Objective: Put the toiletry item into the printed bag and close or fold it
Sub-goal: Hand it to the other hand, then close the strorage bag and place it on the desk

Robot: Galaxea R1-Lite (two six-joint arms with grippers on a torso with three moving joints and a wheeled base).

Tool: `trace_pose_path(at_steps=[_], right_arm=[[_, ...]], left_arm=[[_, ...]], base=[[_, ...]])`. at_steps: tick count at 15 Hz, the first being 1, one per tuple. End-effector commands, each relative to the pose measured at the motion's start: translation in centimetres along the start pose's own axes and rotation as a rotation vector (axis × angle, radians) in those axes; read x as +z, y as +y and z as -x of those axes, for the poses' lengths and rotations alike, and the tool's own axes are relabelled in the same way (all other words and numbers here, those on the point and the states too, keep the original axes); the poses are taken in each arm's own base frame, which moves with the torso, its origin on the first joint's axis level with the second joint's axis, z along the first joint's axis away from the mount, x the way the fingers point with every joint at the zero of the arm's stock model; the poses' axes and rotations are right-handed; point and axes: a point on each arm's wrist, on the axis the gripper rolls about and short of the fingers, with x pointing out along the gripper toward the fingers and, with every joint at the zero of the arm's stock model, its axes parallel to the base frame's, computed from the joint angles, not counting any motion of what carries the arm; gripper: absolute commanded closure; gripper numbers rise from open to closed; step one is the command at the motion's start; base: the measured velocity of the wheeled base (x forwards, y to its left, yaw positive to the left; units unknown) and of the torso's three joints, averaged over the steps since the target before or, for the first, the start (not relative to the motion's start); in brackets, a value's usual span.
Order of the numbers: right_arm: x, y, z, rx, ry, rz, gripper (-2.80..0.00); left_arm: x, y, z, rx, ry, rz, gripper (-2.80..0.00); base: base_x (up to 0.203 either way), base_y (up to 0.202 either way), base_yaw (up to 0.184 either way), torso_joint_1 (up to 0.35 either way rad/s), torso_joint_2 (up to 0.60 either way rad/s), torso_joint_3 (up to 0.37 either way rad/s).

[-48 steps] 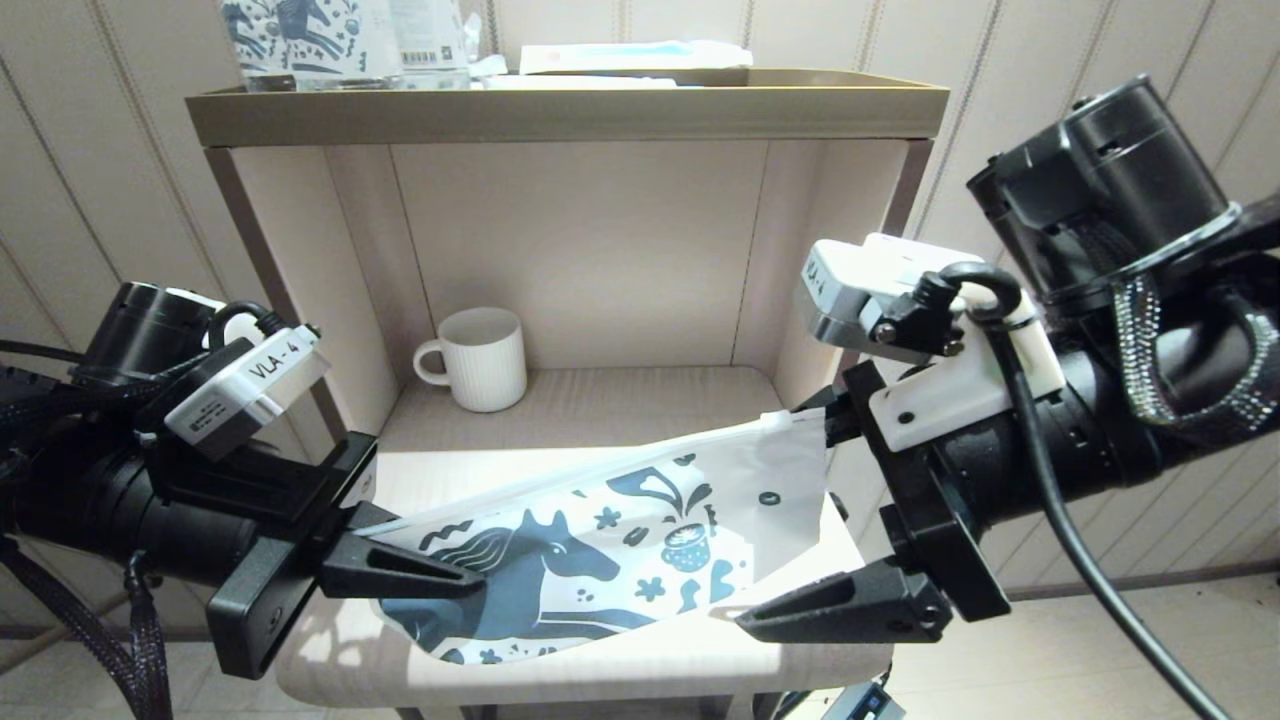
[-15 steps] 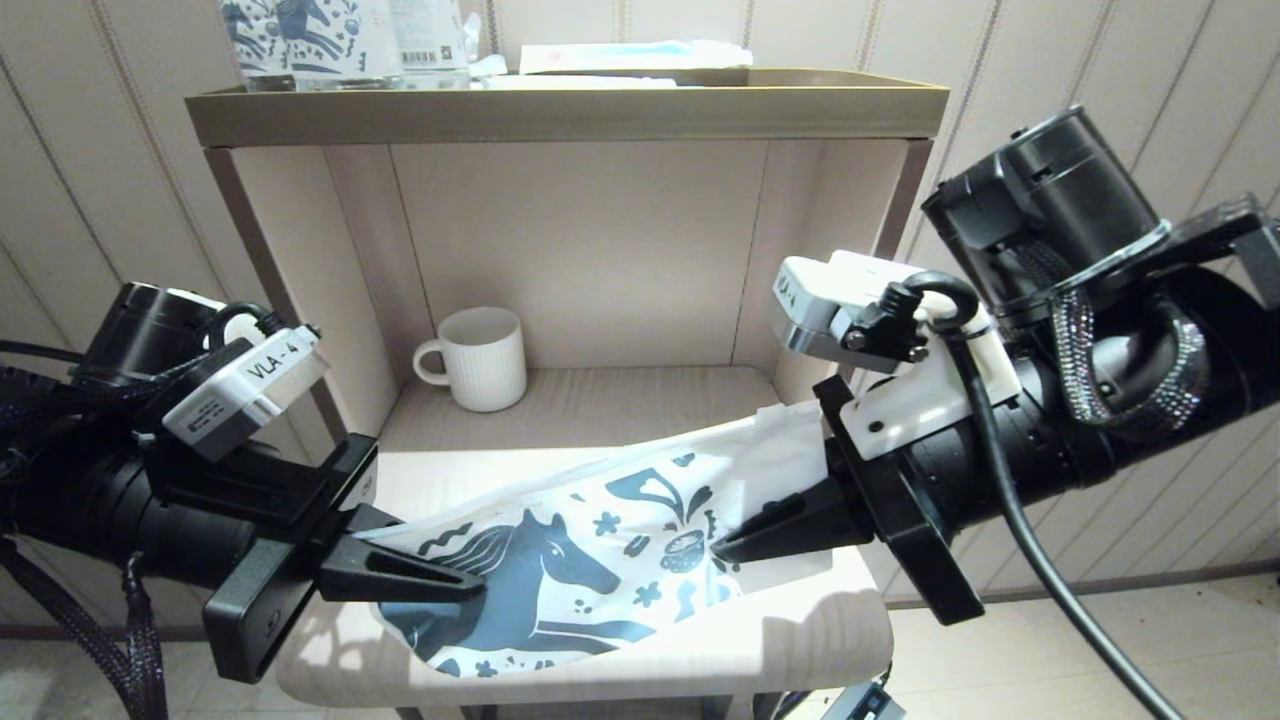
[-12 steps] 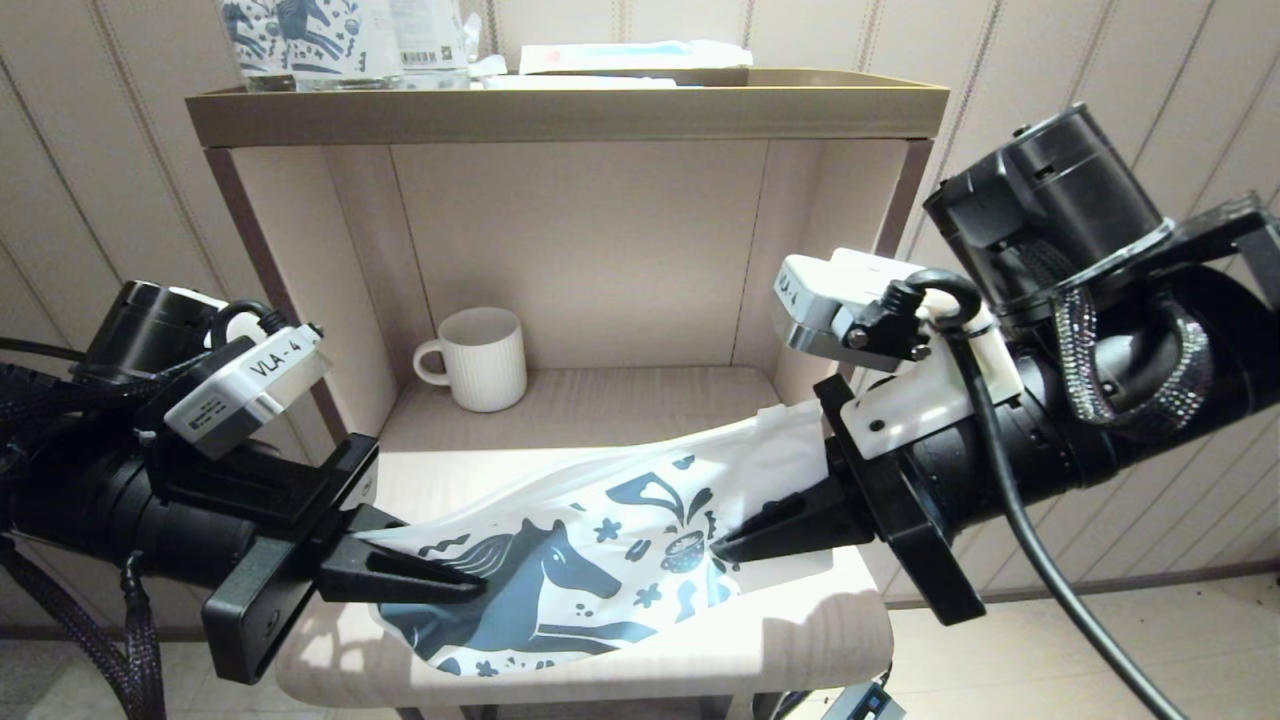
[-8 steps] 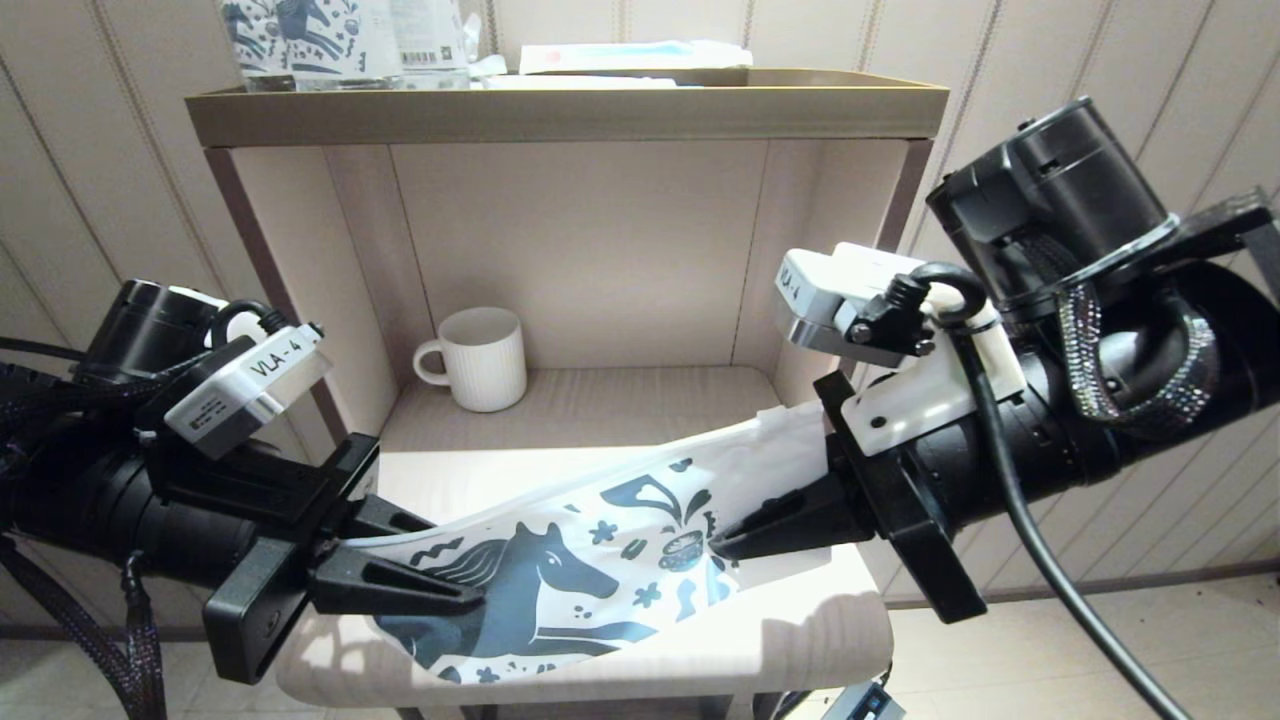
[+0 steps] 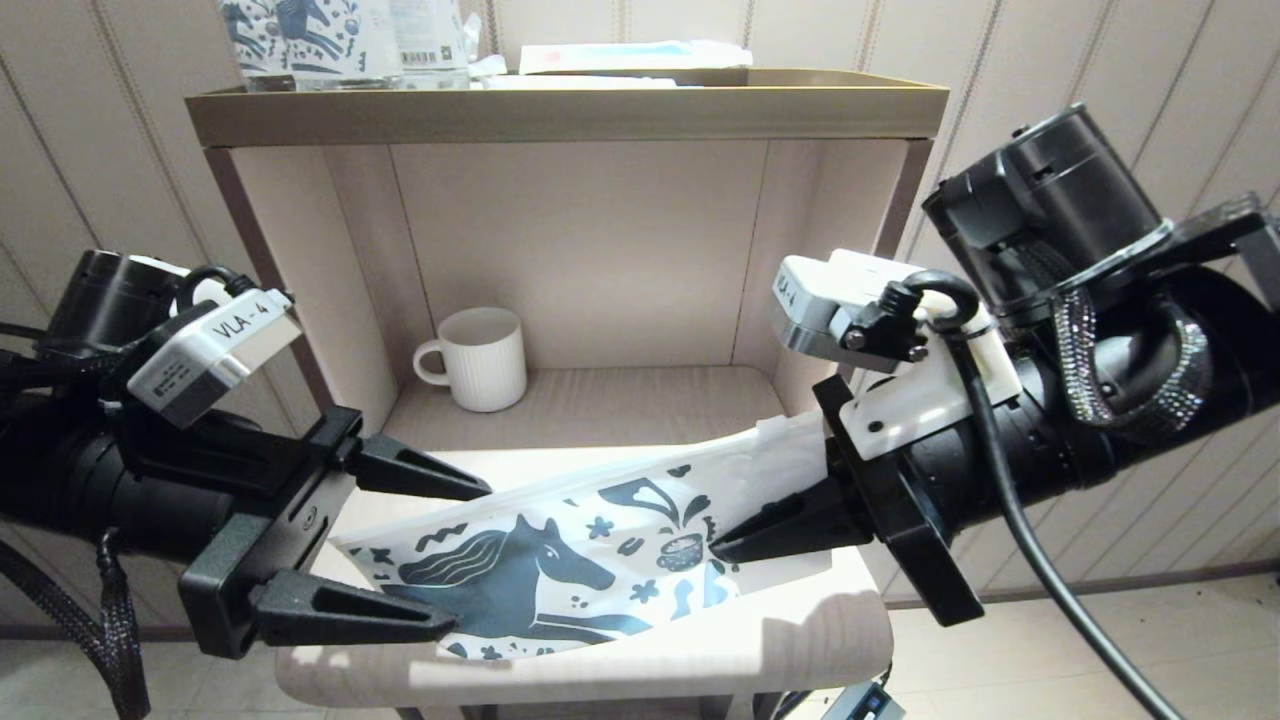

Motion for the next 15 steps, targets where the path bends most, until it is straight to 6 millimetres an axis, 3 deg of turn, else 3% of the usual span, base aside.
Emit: trace_pose_path(at_steps=[1, 6, 11, 14, 15], right_arm=[[-0.2, 0.0, -0.2, 0.005, 0.008, -0.006, 0.00], [-0.1, 0.1, -0.1, 0.000, 0.011, -0.009, 0.00], [0.1, 0.1, -1.3, 0.001, 0.035, -0.002, 0.00], [0.3, 0.1, -1.4, 0.003, 0.033, -0.001, 0.00], [0.3, 0.2, -1.4, 0.004, 0.032, 0.001, 0.00]], left_arm=[[1.3, -0.4, 1.3, 0.047, -0.019, -0.015, -2.80], [2.2, -0.4, 3.1, 0.143, -0.025, -0.045, -2.80], [2.7, -0.6, 3.3, 0.145, -0.031, -0.049, -2.80], [4.2, -0.9, 3.7, 0.158, -0.053, -0.016, -2.80], [4.5, -1.1, 3.8, 0.161, -0.059, -0.011, 0.00]], base=[[0.000, 0.000, 0.000, 0.000, 0.00, 0.000], [0.000, 0.000, 0.000, 0.000, 0.00, 0.000], [0.000, 0.000, 0.000, 0.000, 0.00, 0.000], [0.000, 0.000, 0.000, 0.000, 0.00, 0.000], [0.000, 0.000, 0.000, 0.000, 0.00, 0.000]])
